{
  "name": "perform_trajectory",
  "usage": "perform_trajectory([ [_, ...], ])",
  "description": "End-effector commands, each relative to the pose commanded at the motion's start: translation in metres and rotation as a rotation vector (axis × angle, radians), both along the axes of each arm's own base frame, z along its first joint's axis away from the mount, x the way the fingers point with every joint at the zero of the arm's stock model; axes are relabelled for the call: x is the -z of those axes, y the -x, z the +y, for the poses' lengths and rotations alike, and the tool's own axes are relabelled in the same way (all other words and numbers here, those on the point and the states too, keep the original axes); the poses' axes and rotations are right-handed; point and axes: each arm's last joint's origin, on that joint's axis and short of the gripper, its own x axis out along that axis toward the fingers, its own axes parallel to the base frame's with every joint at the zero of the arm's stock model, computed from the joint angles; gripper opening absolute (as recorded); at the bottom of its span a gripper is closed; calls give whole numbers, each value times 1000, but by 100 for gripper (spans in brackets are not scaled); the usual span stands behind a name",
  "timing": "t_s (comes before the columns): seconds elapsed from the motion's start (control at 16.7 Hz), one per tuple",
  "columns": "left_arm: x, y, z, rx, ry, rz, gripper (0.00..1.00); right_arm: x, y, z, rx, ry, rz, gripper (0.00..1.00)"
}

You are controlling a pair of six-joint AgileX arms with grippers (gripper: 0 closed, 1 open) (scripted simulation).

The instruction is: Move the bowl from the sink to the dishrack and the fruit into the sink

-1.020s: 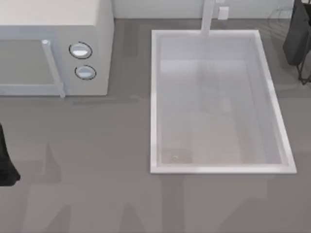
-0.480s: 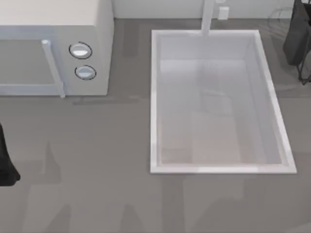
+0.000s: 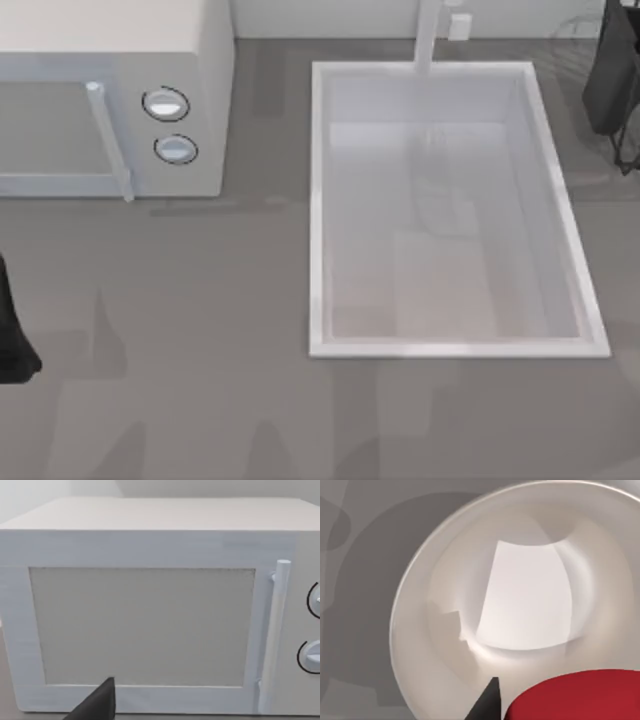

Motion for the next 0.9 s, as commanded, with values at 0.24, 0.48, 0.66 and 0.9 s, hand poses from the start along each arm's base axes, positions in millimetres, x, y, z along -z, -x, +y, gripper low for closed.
perform_trajectory([
  [0.24, 0, 0, 0, 0, 0, 0, 100, 3, -5, 4, -15, 16, -16, 0],
  [0.48, 0, 0, 0, 0, 0, 0, 100, 13, -28, 27, -80, 109, -138, 0],
  [0.66, 0, 0, 0, 0, 0, 0, 100, 26, -52, 56, -133, 197, -303, 0],
  [0.9, 0, 0, 0, 0, 0, 0, 100, 43, -74, 112, -183, 278, -605, 0],
])
